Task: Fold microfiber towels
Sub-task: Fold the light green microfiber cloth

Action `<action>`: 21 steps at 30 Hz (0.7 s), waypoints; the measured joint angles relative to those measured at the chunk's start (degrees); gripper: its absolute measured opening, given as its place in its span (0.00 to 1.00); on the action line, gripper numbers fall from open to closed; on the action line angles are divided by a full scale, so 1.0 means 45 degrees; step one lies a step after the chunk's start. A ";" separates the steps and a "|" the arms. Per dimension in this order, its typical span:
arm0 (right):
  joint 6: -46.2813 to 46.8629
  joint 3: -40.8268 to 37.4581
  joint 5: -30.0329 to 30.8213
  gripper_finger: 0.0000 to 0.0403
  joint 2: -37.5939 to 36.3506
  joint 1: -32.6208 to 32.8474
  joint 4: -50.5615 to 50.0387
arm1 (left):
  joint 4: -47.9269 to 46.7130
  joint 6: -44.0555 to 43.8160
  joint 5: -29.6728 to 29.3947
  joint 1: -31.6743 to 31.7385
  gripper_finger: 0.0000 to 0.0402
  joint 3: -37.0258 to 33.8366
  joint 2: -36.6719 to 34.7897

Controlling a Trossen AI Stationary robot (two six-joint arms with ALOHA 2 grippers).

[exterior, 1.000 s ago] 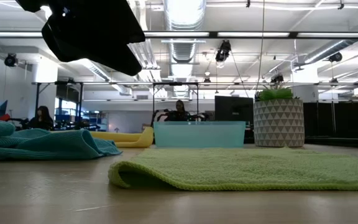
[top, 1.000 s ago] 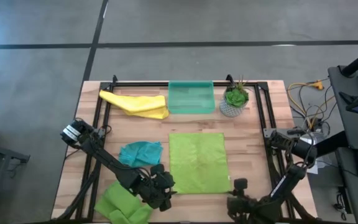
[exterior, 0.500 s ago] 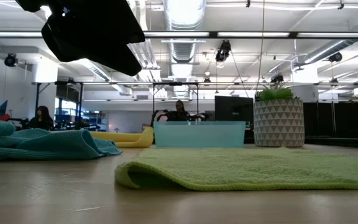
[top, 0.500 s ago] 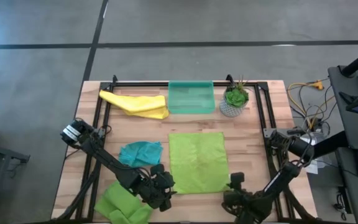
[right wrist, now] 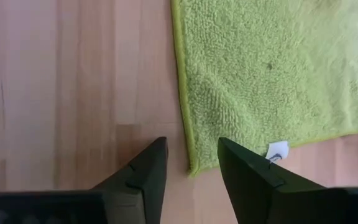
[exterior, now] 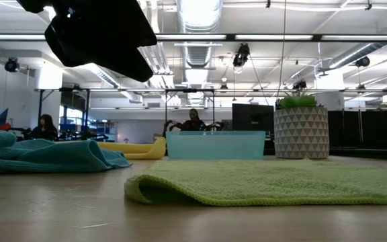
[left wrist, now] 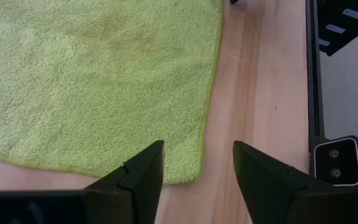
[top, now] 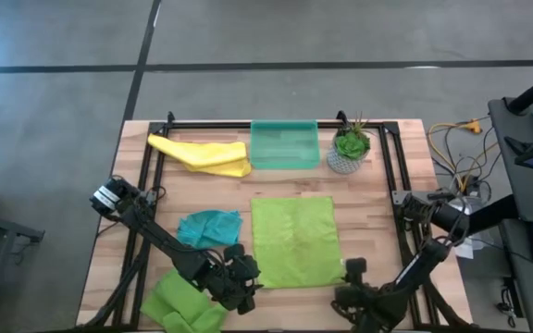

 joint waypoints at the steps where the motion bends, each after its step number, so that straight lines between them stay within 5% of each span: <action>1: -0.0010 -0.0070 -0.0274 0.35 -0.0010 -0.0136 0.0140 | -0.0004 0.0000 0.0000 0.0000 0.44 0.0000 0.0000; 13: -0.0035 -0.0457 -0.1711 0.32 -0.0115 -0.1005 0.0909 | 0.0005 0.0002 0.0000 -0.0010 0.44 0.0000 0.0000; 21: -0.0422 -0.0666 -0.2945 0.09 -0.0275 -0.1544 0.1703 | 0.0005 0.0005 0.0013 -0.0010 0.44 0.0000 0.0024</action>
